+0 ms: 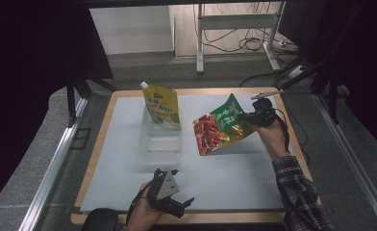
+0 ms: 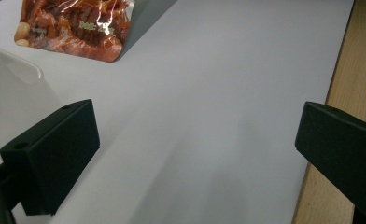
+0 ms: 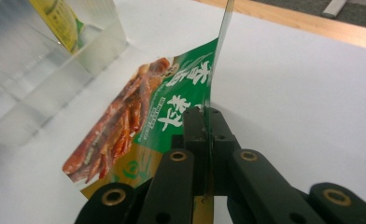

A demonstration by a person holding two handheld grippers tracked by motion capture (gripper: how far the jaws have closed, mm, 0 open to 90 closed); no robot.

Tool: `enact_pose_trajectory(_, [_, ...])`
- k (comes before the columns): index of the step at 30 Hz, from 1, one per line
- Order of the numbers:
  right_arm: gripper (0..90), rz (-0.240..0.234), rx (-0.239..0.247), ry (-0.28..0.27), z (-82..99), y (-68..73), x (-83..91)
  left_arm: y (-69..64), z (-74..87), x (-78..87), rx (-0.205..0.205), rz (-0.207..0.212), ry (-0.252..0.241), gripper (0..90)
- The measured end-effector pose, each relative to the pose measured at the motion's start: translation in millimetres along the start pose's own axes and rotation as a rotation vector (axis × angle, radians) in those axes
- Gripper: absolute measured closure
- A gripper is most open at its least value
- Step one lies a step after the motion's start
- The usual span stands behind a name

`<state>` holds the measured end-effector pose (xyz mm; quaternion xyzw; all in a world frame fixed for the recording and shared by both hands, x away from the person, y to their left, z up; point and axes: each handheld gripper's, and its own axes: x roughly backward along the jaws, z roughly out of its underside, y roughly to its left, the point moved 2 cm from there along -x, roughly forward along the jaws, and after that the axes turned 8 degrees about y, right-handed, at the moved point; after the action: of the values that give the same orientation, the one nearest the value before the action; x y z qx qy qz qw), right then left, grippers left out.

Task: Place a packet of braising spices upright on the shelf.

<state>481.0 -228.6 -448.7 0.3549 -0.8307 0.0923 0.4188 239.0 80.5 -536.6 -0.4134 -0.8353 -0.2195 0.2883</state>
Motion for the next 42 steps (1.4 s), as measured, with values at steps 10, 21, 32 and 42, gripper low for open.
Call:
enact_pose_trajectory(10, [88.7, -0.001, 0.037, -0.009, -19.9, 15.2, 8.3, -0.1, 0.0, 0.4, 0.002, -0.001, -0.001, 0.0])
enact_pose_trajectory(21, [88.8, -0.009, 0.099, -0.025, -47.0, 39.0, 18.1, -0.1, 0.0, 1.0, 0.002, -0.002, -0.003, 0.0])
enact_pose_trajectory(32, [88.9, -0.001, 0.181, -0.030, -72.0, 65.6, 32.1, -0.4, -0.1, 0.5, -0.002, -0.001, -0.002, 0.0])
enact_pose_trajectory(42, [89.0, 0.018, 0.256, -0.033, -82.5, 86.2, 42.8, 0.3, 0.0, 1.0, 0.001, -0.002, -0.005, 0.0])
